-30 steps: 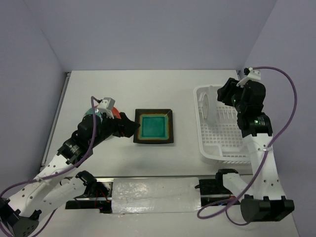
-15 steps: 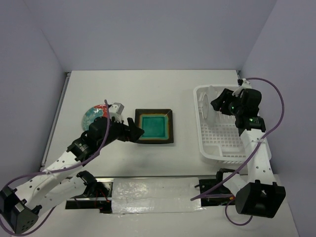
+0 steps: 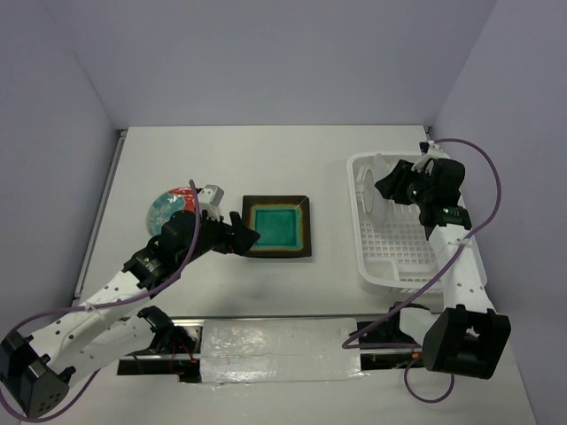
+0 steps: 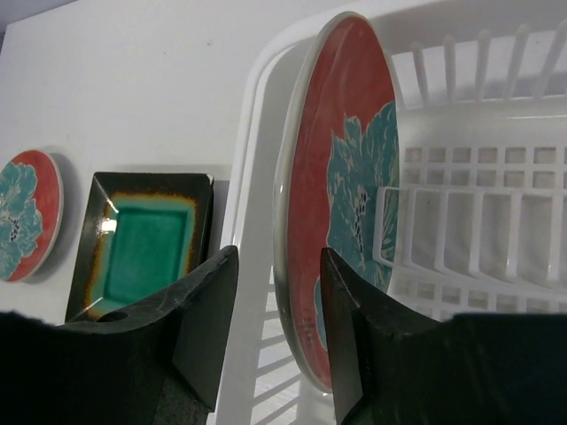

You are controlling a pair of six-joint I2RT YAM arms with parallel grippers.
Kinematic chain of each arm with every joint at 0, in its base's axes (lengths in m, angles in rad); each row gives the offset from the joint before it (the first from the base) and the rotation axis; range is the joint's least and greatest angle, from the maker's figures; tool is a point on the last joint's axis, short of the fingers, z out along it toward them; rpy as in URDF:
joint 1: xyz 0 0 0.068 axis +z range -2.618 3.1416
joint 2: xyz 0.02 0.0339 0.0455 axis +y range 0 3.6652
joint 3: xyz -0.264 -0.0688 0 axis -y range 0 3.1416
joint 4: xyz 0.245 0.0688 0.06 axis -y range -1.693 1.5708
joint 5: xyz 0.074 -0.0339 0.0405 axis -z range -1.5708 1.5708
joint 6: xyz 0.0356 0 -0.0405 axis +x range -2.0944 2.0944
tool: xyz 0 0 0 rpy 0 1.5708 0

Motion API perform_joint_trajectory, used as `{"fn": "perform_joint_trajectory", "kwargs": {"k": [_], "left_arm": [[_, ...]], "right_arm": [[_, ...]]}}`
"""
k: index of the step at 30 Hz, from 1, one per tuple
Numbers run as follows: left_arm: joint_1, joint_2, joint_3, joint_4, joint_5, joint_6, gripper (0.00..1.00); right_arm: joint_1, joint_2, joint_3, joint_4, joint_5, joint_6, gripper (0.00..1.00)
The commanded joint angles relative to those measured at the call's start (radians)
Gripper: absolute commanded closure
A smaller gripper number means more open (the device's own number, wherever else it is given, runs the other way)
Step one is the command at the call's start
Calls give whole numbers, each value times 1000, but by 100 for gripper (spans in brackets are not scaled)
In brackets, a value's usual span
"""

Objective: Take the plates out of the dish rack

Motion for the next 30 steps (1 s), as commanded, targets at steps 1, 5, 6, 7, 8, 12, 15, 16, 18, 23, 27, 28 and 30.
{"fn": "perform_joint_trajectory", "kwargs": {"k": [1,5,6,7,8,12,15,16,18,23,27,28,30], "left_arm": [[-5,-8,2,56,-5,22,4],[-5,-17,1,57,-4,22,4],[-5,-17,1,57,-4,22,4],[-5,-17,-1,57,-4,22,4],[-5,-17,-1,56,-4,23,4],[-5,-18,-2,56,-4,23,4],[-5,-19,-1,56,-4,22,4],[-5,-20,-1,56,-4,23,4],[-5,-20,-1,56,-4,25,4],[-5,-25,1,50,-4,25,4],[-7,-32,-2,48,-4,23,4],[-7,-32,-2,48,-4,23,4],[-7,-28,-1,48,-4,23,4]], "right_arm": [[-6,2,-6,73,-29,-14,51],[-6,19,8,58,-29,-21,52],[-6,23,9,61,-31,-21,53],[-6,25,8,66,-31,-19,54],[-6,25,5,67,-31,-19,54],[-6,37,4,70,-31,-16,56],[-5,43,4,75,-23,-13,59],[-6,43,4,77,-18,-13,61],[-5,48,3,78,-17,-13,61],[-6,74,8,80,-21,-13,62],[-6,73,8,83,-23,-11,66],[-5,74,8,81,-24,-11,67],[-6,76,9,86,-26,-11,72]]}}
